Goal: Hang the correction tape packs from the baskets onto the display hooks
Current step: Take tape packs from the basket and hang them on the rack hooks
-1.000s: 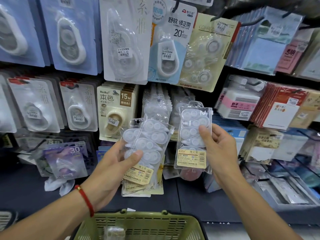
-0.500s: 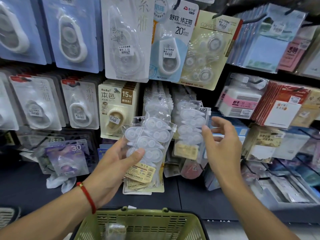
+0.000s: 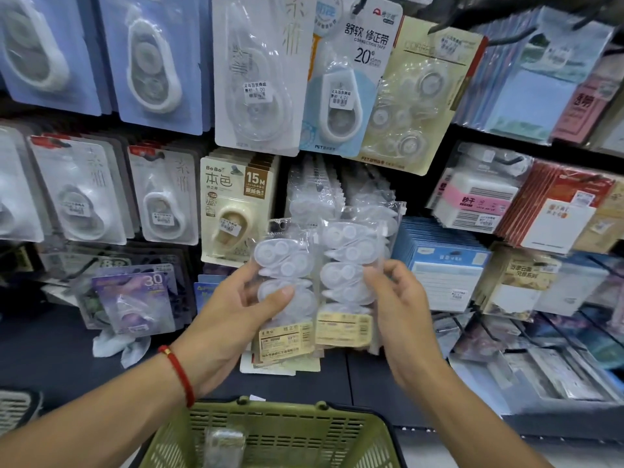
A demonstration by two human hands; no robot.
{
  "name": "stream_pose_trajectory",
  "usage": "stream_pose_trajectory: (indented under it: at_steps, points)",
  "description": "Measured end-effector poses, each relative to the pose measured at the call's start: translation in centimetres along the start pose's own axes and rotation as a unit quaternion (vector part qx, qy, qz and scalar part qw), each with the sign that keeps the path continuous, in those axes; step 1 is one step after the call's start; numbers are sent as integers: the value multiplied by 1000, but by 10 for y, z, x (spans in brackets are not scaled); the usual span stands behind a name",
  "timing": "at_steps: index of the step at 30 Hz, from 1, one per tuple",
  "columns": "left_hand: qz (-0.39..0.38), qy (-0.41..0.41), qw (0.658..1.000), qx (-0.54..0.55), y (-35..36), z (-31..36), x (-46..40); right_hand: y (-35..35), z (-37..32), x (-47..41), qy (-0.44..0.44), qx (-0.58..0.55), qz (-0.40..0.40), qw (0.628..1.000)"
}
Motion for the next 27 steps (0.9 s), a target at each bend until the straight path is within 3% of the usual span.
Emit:
stream_pose_trajectory:
  at_steps: [6,19,27]
  points:
    - [20,-8,999,-40,-6,0,-2,-45,-18,-16,-28,1,110,994]
    - [27,-19,999,-30,-7,0,-2,-57,-21,-26,-32,-12,96,995]
    - [37,-26,998,-33,-6,-1,2,-58,-19,-27,-60,46,86,993]
Point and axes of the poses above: each hand's wrist, its own x-axis away from the middle knuckle, its own y-axis out of the palm, z = x × y, the point moved 8 cm from there along -x, towards the middle knuckle, and after that the axes turned 1 degree about z, right-handed, at the moved point
